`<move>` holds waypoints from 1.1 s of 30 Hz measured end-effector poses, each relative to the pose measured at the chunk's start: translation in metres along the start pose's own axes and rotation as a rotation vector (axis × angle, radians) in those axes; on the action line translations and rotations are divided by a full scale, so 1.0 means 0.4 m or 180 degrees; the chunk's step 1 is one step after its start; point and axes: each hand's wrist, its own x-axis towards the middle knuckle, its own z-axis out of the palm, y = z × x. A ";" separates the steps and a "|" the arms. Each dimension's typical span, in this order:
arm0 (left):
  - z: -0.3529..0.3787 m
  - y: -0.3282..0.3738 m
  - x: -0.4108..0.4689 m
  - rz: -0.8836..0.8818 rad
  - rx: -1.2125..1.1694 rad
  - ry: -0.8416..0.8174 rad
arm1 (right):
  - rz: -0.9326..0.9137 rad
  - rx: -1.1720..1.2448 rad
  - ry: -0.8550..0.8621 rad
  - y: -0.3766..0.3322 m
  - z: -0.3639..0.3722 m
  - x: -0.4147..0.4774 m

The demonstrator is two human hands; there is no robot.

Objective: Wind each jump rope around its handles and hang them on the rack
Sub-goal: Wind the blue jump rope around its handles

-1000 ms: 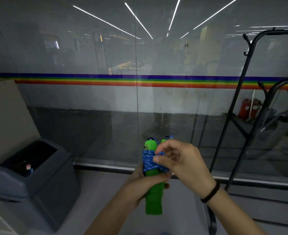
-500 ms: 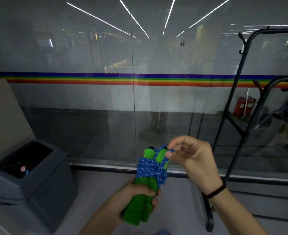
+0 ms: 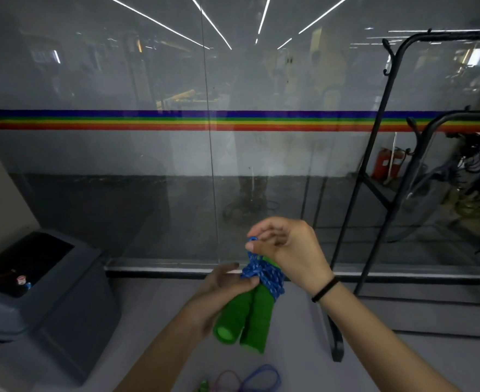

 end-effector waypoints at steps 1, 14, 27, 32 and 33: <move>-0.002 0.004 0.008 0.0193 0.0227 0.0149 | 0.0017 -0.0006 0.0033 0.003 0.001 0.003; 0.060 0.056 0.135 0.1478 0.1081 -0.0366 | 0.0210 -0.0510 0.0462 0.083 -0.049 0.000; 0.345 0.062 0.371 0.1816 0.1070 -0.0722 | 0.0645 -0.0548 0.1019 0.230 -0.305 0.085; 0.485 0.078 0.531 0.1603 0.0742 -0.0910 | 0.0534 -0.0359 0.1153 0.327 -0.456 0.171; 0.516 0.085 0.569 0.1586 0.0718 -0.0926 | 0.0523 -0.0350 0.1157 0.351 -0.489 0.195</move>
